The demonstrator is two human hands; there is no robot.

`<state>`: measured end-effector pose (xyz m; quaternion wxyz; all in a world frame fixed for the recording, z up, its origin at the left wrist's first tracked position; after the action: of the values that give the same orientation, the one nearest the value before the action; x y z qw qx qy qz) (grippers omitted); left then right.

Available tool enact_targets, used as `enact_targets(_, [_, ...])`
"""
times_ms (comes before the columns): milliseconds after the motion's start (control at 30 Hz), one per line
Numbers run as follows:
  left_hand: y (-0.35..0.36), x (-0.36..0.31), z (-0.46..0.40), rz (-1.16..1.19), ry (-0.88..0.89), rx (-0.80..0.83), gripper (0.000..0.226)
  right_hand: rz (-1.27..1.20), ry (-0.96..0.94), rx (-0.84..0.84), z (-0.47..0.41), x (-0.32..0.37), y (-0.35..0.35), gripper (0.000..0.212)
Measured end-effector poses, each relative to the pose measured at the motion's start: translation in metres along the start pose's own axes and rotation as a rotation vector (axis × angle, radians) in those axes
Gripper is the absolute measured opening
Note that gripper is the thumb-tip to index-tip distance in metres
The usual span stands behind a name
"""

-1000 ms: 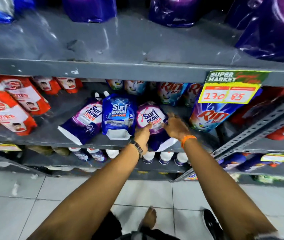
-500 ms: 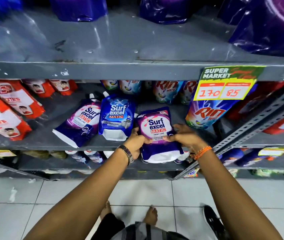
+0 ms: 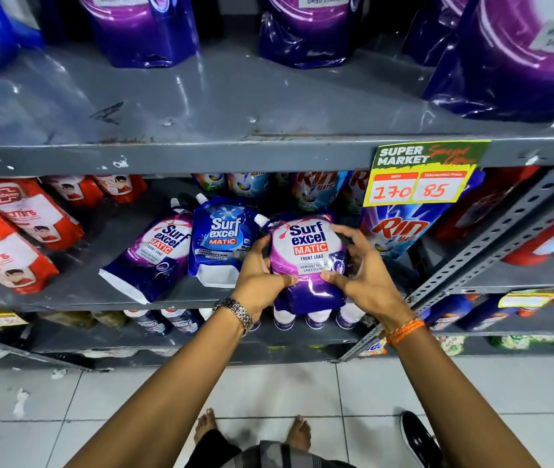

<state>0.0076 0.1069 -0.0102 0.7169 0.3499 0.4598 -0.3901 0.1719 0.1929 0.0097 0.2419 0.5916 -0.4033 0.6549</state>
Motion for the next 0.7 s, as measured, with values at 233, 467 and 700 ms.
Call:
enact_targets(233, [-0.001, -0.014, -0.016, -0.004, 0.063, -0.010, 0.091, 0.232, -0.250, -0.163, -0.012, 0.009, -0.006, 0.070])
enact_targets(467, [-0.003, -0.022, -0.051, 0.216, -0.090, 0.079, 0.069, 0.542, -0.465, -0.240, -0.029, -0.009, -0.001, 0.074])
enact_targets(700, [0.000, -0.038, -0.067, 0.116, -0.061, -0.002, 0.042, 0.441, -0.312, -0.281, -0.038, -0.038, -0.001, 0.068])
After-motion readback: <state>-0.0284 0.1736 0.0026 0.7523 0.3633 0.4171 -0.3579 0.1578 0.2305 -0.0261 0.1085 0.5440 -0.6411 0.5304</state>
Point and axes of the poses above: each hand's wrist, its own z-axis away from the middle knuckle, its own y-axis out of the palm, x = y × z, the point moved 8 cm from there along -z, towards the middle knuckle, and after that the axes turned 1 degree about x, right-handed, at the moved point
